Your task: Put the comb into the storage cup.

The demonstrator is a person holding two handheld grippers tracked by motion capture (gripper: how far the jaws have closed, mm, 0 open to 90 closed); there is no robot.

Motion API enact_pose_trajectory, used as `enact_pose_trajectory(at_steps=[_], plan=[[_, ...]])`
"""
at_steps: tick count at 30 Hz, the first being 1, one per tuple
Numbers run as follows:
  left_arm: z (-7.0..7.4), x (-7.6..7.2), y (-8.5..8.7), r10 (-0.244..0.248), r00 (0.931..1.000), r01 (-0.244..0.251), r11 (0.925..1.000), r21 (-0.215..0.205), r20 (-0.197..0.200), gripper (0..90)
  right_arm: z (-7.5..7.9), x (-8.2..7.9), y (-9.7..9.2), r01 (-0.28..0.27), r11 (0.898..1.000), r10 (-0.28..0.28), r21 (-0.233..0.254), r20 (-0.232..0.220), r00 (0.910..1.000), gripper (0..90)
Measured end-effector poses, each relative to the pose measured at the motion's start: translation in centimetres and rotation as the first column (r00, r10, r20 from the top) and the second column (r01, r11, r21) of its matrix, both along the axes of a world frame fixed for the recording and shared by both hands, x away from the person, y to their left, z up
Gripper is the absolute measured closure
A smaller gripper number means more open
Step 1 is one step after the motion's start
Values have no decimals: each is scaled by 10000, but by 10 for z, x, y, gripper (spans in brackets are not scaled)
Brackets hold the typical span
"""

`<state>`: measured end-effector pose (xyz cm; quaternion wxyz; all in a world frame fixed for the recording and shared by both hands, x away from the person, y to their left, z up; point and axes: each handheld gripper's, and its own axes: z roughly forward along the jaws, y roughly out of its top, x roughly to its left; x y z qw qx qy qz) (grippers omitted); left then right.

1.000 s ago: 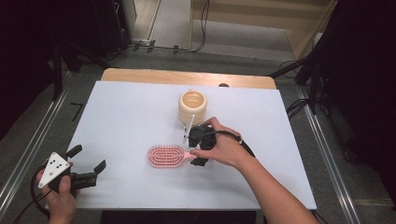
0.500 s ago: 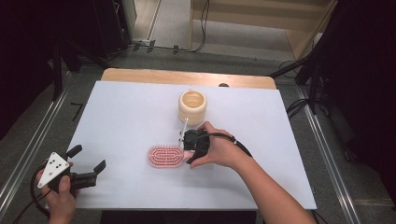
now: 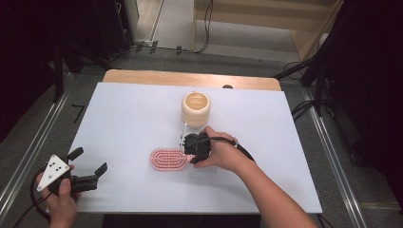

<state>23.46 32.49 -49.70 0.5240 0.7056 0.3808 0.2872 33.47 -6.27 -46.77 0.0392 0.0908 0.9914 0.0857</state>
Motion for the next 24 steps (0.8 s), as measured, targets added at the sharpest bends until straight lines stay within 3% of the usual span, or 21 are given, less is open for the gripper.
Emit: enact_pose_trajectory(at_steps=[24], plan=[[0, 0, 0, -35, 10000, 35, 10000, 16, -15, 0, -7, 3, 7, -109, 9996, 103, -269, -249, 9996, 643]])
